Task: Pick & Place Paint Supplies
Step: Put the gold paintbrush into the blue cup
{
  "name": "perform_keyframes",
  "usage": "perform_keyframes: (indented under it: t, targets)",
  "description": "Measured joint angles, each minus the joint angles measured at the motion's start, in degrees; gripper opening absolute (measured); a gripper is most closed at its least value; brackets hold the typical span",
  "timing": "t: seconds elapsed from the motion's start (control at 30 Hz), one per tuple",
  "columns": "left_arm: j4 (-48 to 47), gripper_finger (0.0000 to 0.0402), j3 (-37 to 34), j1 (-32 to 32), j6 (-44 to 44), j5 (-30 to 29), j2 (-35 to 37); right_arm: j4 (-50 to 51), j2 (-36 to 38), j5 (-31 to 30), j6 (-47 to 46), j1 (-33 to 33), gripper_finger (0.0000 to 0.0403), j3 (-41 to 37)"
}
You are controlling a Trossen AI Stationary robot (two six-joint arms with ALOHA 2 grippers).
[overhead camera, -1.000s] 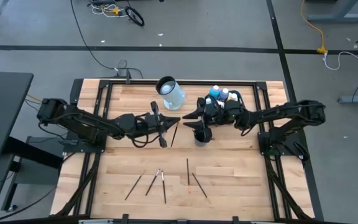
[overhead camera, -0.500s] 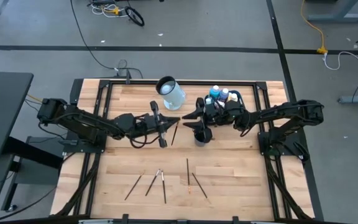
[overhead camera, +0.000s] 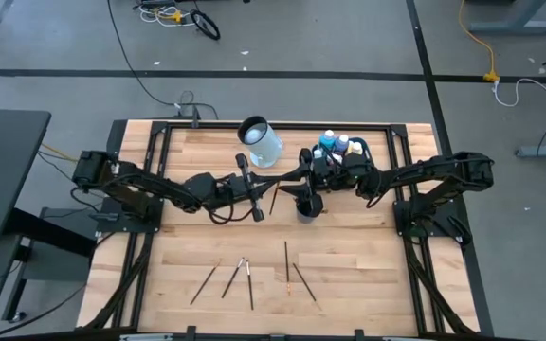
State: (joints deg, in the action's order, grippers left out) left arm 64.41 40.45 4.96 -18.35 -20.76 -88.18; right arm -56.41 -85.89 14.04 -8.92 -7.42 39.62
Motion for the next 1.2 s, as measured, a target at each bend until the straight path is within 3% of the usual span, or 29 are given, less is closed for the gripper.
perform_keyframes:
  t: [0.3,0.6,0.8,0.93,1.2]
  targets:
    - [2.58,0.0002,1.62,0.04,-2.46,0.62,-1.23,0.79,0.0,-0.04,1.41,0.0,0.0118,0.0]
    - [-1.02,0.0006,2.38,0.06,-2.03,0.45,-1.23,0.87,0.0,-0.15,2.63,-0.02,0.0014,0.0]
    - [-1.46,0.0026,2.38,0.15,-2.93,-0.07,-1.2,1.62,0.39,-0.17,3.45,-0.04,0.0017,0.0]
    - [-1.99,0.0039,2.38,1.11,-3.47,-5.36,-1.18,7.08,3.79,-0.32,4.03,-0.44,0.0007,0.0]
    - [-2.82,0.0068,2.36,6.77,-11.45,-21.72,0.22,27.02,16.2,0.01,5.61,-0.87,0.001,0.04]
